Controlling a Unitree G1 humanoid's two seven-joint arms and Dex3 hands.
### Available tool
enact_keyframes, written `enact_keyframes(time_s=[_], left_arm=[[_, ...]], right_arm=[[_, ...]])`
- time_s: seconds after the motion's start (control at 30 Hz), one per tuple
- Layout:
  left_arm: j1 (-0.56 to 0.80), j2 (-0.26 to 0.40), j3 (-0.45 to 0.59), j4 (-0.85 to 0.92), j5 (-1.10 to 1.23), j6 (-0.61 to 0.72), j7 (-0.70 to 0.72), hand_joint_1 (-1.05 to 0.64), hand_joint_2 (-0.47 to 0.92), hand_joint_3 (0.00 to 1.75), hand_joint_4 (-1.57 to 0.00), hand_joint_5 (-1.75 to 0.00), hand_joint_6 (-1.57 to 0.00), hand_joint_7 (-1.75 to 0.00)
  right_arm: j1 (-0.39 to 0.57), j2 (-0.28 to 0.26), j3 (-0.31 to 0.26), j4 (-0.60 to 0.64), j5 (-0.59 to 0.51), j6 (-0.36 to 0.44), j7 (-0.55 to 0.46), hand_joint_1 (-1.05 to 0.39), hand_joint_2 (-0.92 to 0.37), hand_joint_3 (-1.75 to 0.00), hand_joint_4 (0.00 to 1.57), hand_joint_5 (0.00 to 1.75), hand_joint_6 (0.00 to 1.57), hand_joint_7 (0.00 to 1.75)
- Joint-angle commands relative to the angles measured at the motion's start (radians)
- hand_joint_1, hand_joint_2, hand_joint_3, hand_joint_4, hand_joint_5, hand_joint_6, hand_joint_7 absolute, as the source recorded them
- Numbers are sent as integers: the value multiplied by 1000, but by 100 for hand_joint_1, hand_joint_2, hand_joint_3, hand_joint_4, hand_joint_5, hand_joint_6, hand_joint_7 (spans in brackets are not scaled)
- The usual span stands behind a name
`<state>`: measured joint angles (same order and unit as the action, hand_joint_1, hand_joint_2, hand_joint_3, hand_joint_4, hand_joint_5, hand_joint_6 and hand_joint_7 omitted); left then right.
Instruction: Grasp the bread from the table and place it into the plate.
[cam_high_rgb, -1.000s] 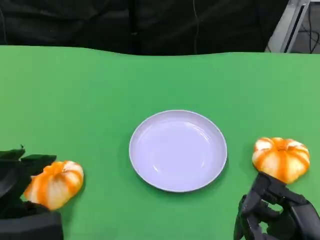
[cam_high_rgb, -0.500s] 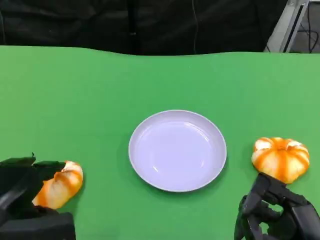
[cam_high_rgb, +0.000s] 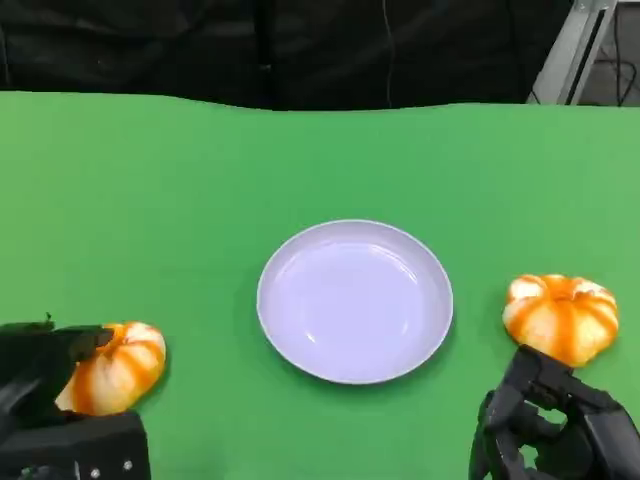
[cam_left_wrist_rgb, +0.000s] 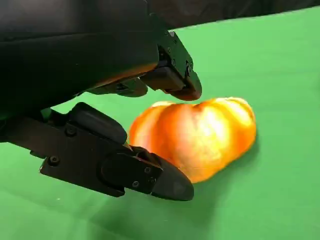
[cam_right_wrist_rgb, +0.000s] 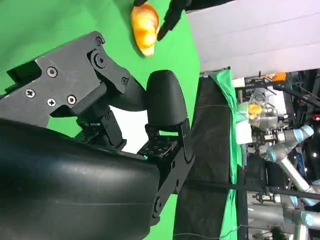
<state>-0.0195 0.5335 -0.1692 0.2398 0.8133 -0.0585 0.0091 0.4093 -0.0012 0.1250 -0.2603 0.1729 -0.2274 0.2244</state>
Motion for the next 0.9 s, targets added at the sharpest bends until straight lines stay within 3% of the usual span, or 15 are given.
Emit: enact_keyframes(time_s=[0.03,0.67,0.9], left_arm=[[-20,9,-13,29,-16,1,25,-73,92,12,-38,0,-49,0],[-61,11,-71,87,-32,25,24,-73,92,14,-36,0,-48,0],[-83,-4,-92,136,-33,23,54,-61,92,16,-39,-1,-50,-1]], right_arm=[[7,-7,-6,-13,1,0,-6,-12,-57,-122,84,175,68,169],[1,-11,-10,-7,6,-5,1,-13,-57,-122,84,175,68,169],[3,-12,-10,-14,1,6,-5,-13,-57,-121,84,175,68,169]])
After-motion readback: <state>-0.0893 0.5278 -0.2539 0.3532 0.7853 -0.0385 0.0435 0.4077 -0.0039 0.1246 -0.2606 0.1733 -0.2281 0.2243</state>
